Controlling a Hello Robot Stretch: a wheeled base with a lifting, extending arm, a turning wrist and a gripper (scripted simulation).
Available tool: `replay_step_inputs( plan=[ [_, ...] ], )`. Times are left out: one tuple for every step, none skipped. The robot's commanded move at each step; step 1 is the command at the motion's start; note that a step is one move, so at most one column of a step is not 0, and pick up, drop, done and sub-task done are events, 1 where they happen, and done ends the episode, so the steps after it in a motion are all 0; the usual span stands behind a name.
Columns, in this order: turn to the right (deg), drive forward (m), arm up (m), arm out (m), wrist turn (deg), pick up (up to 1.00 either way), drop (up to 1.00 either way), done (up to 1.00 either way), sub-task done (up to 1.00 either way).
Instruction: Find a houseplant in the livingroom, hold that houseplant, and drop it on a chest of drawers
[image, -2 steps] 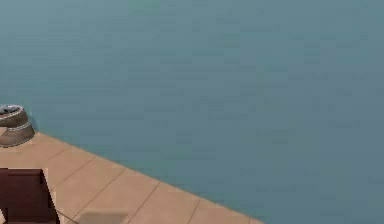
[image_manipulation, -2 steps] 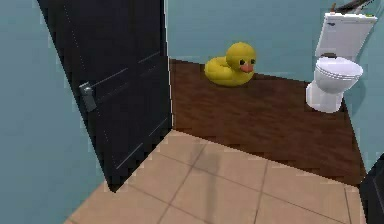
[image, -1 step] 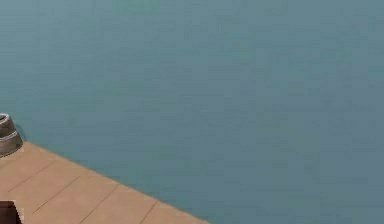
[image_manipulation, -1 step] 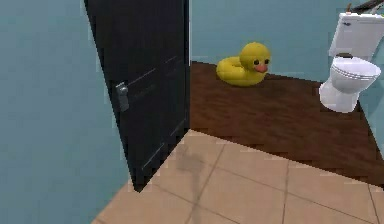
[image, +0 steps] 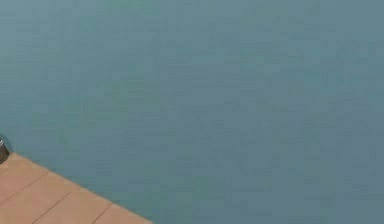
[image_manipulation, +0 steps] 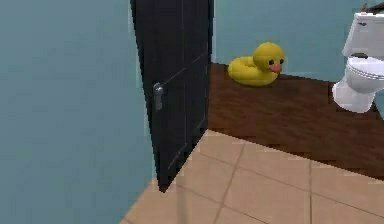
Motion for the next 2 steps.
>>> replay_step_inputs(
  plan=[
    [-42.0, 0.0, 0.0, 0.0, 0.0, 0.0, 0.0, 0.0, 0.0],
    [0.0, 0.8, 0.0, 0.0, 0.0, 0.0, 0.0, 0.0, 0.0]
  ],
)
